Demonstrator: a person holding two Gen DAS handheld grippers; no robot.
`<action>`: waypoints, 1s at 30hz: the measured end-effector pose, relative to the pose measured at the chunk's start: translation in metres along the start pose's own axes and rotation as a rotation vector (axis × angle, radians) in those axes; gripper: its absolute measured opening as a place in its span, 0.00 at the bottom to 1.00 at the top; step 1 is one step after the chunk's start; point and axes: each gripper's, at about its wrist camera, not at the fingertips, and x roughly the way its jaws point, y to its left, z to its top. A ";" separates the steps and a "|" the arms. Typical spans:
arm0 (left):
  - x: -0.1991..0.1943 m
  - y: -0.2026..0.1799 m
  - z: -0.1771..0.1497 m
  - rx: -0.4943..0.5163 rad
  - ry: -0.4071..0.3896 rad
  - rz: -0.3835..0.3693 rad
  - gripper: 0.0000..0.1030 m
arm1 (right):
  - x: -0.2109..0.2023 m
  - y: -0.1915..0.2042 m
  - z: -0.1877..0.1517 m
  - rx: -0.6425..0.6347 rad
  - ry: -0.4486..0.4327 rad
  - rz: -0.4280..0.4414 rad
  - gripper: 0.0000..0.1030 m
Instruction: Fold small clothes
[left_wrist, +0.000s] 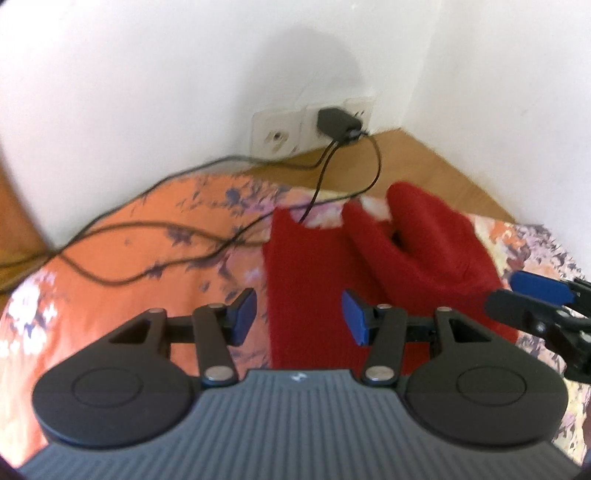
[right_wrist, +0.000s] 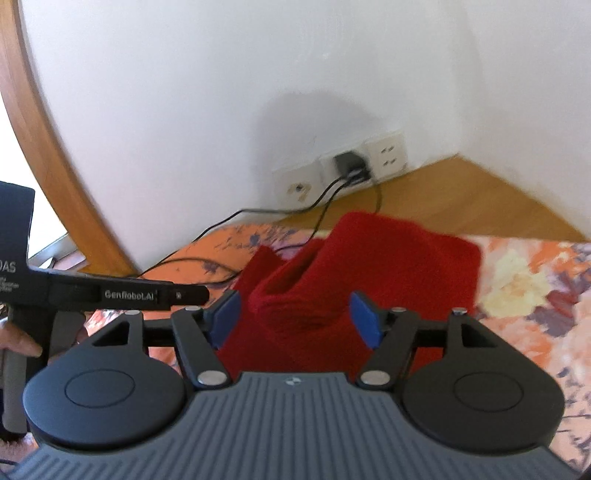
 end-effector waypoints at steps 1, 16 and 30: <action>0.001 -0.004 0.004 0.004 -0.009 -0.012 0.52 | -0.005 -0.003 0.001 0.004 -0.011 -0.014 0.71; 0.062 -0.062 0.038 -0.024 0.062 -0.182 0.52 | -0.011 -0.089 -0.033 0.180 0.016 -0.284 0.76; 0.103 -0.080 0.027 0.014 0.123 -0.129 0.67 | 0.020 -0.118 -0.049 0.329 0.042 -0.250 0.76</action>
